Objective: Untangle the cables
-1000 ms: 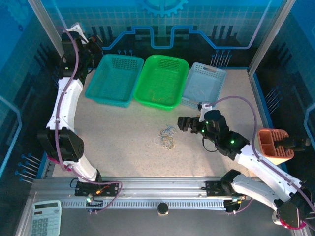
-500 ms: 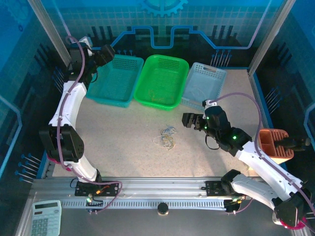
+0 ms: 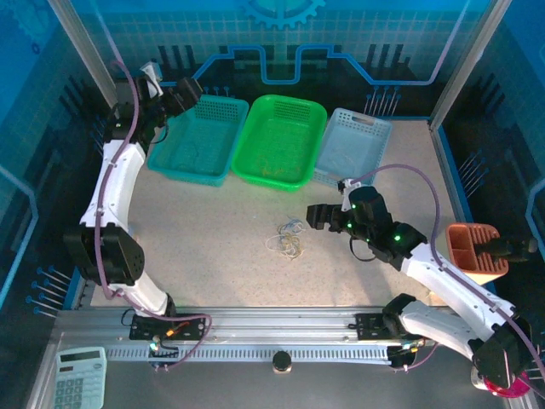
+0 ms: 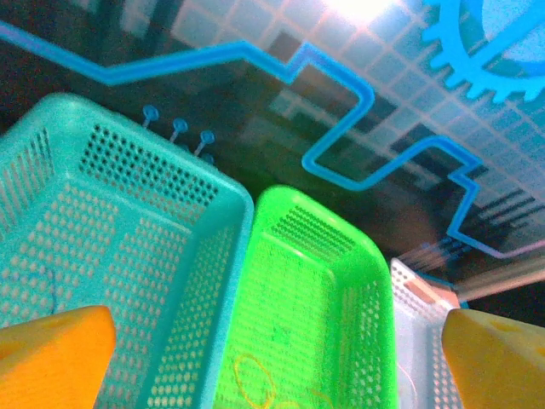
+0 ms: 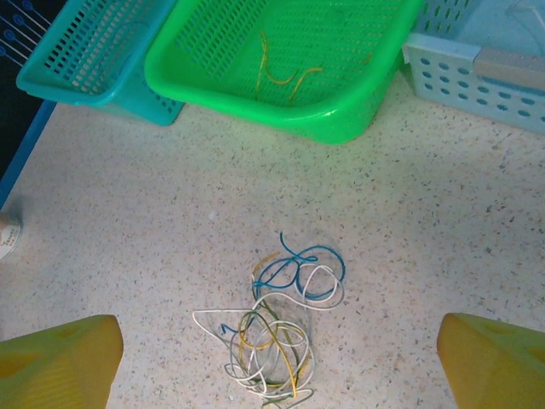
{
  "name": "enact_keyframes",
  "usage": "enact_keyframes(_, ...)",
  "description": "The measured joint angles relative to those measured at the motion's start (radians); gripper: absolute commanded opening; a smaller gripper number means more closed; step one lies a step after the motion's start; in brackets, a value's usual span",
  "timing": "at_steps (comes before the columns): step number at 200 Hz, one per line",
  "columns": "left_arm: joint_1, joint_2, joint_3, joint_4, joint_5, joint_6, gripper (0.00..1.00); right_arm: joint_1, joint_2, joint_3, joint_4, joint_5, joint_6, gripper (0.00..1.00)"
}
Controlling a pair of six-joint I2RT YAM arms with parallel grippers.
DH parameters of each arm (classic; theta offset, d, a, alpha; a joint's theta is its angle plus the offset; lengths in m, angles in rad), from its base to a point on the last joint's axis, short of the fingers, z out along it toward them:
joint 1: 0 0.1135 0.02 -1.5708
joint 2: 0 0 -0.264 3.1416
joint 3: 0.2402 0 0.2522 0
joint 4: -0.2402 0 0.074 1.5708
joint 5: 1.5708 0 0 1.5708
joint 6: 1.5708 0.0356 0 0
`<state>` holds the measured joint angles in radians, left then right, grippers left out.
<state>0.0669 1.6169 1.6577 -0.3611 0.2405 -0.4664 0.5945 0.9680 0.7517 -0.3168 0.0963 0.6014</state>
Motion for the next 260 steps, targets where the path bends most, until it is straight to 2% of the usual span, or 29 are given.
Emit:
enact_keyframes(23, -0.024, -0.072, -0.113, -0.001, 0.028, -0.010, 0.99, 0.000, 0.042, 0.000, 0.000, 0.000, 0.000, 0.91)
enact_keyframes(37, -0.068, -0.135, -0.205, 0.000, 0.032, -0.014, 0.99, 0.000, 0.075, 0.000, 0.000, 0.000, 0.000, 0.88)
enact_keyframes(72, -0.263, -0.294, -0.452, 0.004, 0.028, -0.026, 0.99, 0.020, 0.167, -0.012, 0.008, -0.002, -0.015, 0.76)
enact_keyframes(91, -0.319, -0.360, -0.590, 0.018, 0.026, -0.051, 0.99, 0.051, 0.224, -0.012, 0.014, 0.001, -0.027, 0.75)
enact_keyframes(121, -0.333, -0.414, -0.761, 0.037, 0.010, -0.104, 0.99, 0.112, 0.335, 0.019, 0.003, 0.030, -0.057, 0.79)
enact_keyframes(172, -0.333, -0.433, -0.793, 0.061, -0.008, -0.138, 0.99, 0.177, 0.503, 0.166, -0.018, 0.088, -0.116, 0.80)
enact_keyframes(209, -0.333, -0.433, -0.793, 0.075, -0.008, -0.150, 0.99, 0.184, 0.569, 0.209, -0.018, 0.119, -0.132, 0.78)
enact_keyframes(238, -0.333, -0.433, -0.793, 0.082, -0.007, -0.162, 0.99, 0.184, 0.595, 0.213, -0.019, 0.141, -0.138, 0.70)
enact_keyframes(260, -0.333, -0.433, -0.793, 0.082, -0.007, -0.164, 0.99, 0.183, 0.609, 0.221, -0.019, 0.155, -0.143, 0.57)
